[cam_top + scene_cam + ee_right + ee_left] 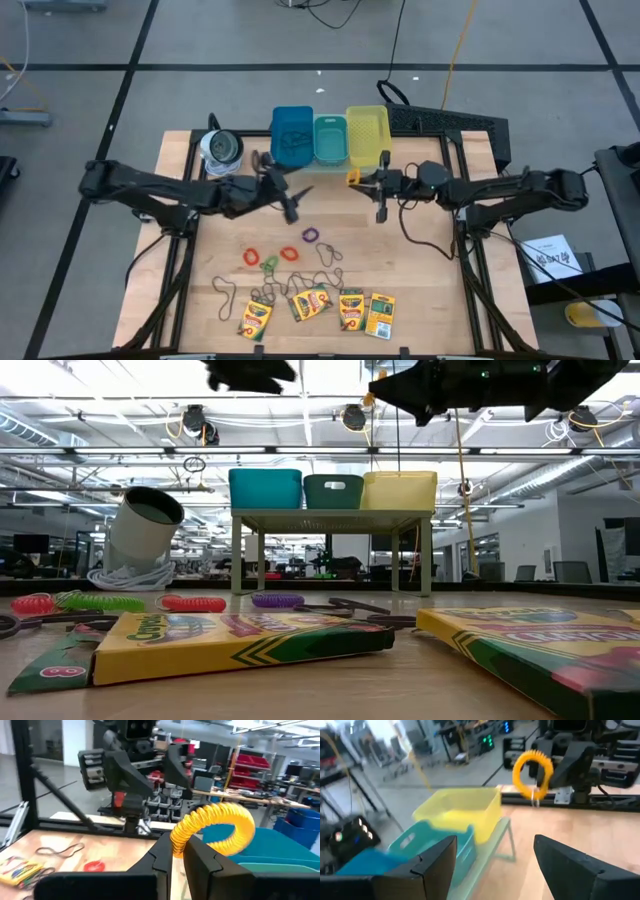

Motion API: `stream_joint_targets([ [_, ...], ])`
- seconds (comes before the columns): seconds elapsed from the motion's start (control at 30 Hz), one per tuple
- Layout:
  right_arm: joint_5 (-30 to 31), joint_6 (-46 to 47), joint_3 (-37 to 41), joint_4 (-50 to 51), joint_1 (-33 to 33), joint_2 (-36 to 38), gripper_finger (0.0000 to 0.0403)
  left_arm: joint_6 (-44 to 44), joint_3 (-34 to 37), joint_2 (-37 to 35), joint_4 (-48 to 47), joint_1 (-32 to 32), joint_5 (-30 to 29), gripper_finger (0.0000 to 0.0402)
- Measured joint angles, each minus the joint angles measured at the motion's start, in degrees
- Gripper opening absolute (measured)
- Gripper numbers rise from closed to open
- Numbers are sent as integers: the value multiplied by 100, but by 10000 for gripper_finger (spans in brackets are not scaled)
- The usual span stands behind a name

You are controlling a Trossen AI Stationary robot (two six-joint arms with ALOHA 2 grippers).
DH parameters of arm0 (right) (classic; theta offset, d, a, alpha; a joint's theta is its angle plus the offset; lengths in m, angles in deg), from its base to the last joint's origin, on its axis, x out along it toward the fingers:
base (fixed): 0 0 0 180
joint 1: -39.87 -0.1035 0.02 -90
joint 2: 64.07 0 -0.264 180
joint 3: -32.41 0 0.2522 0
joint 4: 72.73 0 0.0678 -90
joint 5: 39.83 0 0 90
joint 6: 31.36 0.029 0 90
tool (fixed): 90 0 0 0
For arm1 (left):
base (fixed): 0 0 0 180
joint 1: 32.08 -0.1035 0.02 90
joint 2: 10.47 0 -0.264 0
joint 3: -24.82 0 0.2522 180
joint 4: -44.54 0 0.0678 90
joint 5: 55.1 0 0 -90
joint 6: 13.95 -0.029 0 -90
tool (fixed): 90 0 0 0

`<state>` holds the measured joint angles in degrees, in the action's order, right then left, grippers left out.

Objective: Pick & Place Office Desk Supplies
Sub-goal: Put the yellow spring keychain into the green bin on the shelf

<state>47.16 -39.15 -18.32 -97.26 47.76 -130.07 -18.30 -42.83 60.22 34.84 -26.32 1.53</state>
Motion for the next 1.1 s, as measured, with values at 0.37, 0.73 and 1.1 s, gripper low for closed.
stream_joint_targets([
  [0.37,-19,26,-1220,1323,757,-398,22,1009,900,-1229,-765,-49,-113,232],
  [0.73,-21,-276,-2306,2270,1558,-1668,22,1505,1517,-1097,-102,-254,-219,223],
  [1.1,-10,-377,-2306,2223,1714,-1911,87,1510,1513,-1101,-74,-254,-219,223],
])
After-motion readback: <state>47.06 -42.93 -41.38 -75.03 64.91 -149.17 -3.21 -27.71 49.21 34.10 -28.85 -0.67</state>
